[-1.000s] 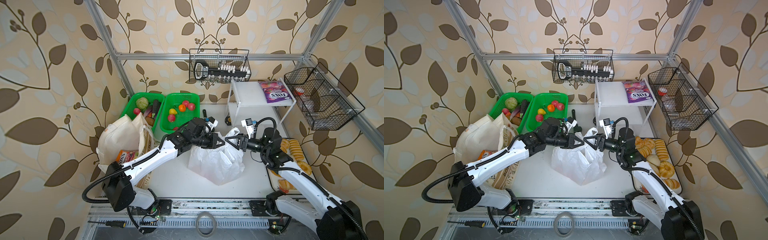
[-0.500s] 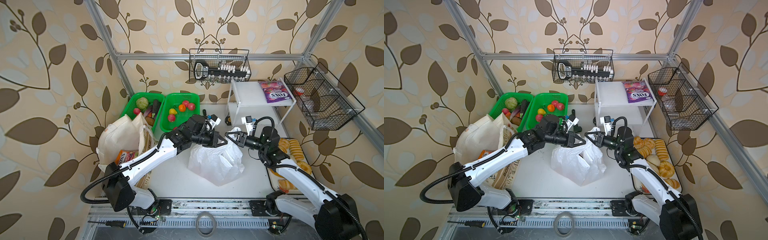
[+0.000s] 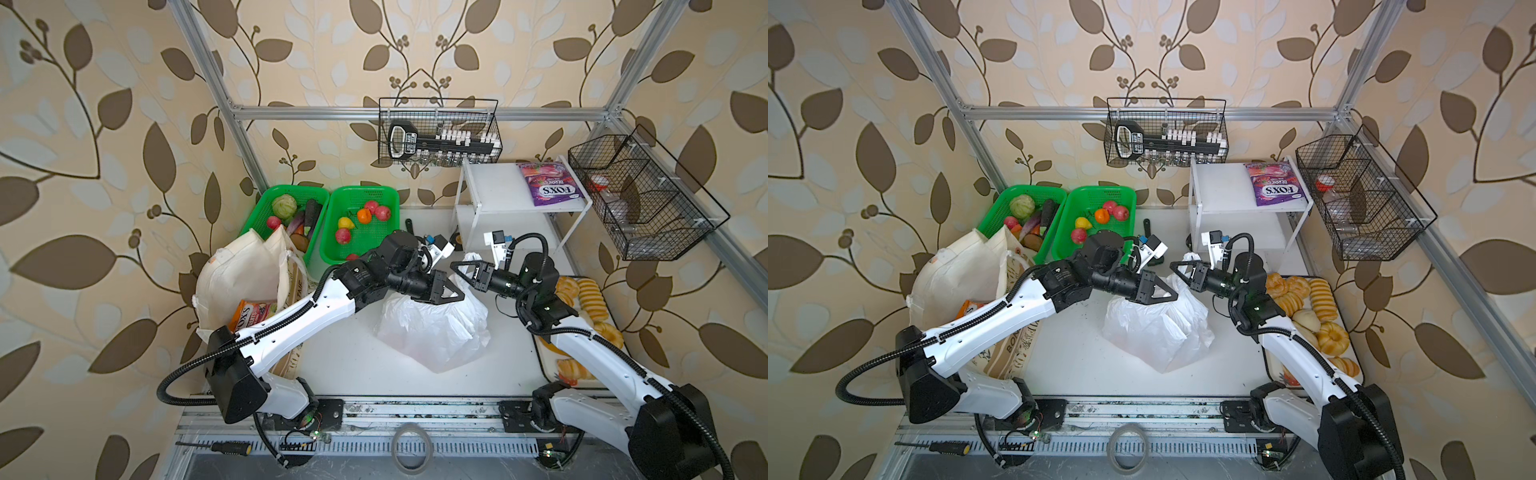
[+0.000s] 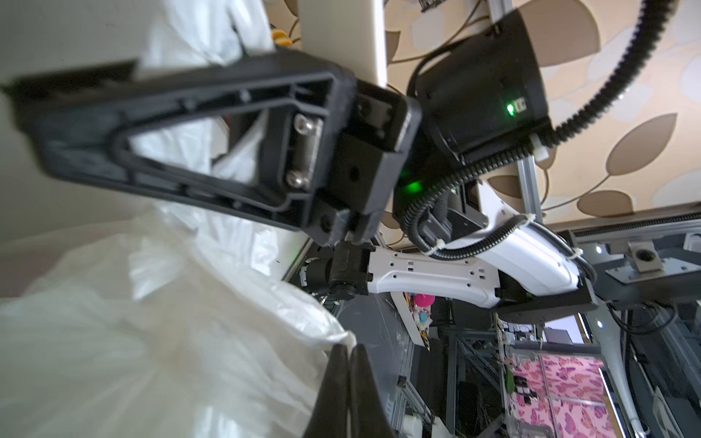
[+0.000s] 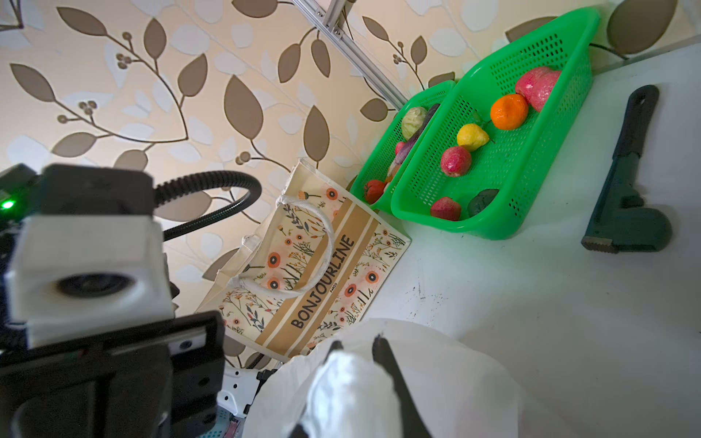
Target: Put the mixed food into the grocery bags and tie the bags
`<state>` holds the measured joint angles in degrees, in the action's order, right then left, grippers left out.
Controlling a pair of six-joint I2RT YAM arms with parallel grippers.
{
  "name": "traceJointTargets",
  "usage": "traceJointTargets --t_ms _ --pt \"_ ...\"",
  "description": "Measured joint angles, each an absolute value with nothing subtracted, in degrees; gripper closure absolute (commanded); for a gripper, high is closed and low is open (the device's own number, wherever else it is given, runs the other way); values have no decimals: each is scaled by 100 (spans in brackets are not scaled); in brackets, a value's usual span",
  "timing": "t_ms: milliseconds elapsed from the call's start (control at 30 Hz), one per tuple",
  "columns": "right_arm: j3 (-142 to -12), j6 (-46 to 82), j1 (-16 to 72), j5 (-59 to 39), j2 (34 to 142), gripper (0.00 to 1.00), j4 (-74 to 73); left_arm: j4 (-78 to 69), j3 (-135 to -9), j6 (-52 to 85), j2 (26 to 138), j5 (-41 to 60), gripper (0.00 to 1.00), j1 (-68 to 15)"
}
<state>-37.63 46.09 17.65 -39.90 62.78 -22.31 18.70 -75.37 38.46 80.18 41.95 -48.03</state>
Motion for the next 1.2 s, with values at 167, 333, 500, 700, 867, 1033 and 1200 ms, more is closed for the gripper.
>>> traceJointTargets --t_ms 167,333,500,700,867,1033,1200 --pt "-3763 4698 1767 -3931 6311 86 -2252 1962 -7537 3795 8051 4215 100 -4842" --pt "-3763 4722 1767 -3964 6311 79 -2252 2193 -7566 3634 8311 3977 95 -4842" --pt "-3778 4515 1719 -4211 6250 54 -1990 2292 -7566 3546 8556 3642 95 -4842" --pt "-3870 3854 1354 -4869 6082 35 -1372 2268 -7566 3505 8556 3393 94 -4842" --pt "-4027 3334 1326 -5323 6125 33 -757 2244 -7566 3494 8556 3387 94 -4842" --pt "-4117 3164 1326 -5612 6368 44 -552 2244 -7564 3489 8556 3389 93 -4842" --pt "-4270 3087 1358 -5848 6547 79 -497 2246 -7561 3476 8556 3389 90 -4842"
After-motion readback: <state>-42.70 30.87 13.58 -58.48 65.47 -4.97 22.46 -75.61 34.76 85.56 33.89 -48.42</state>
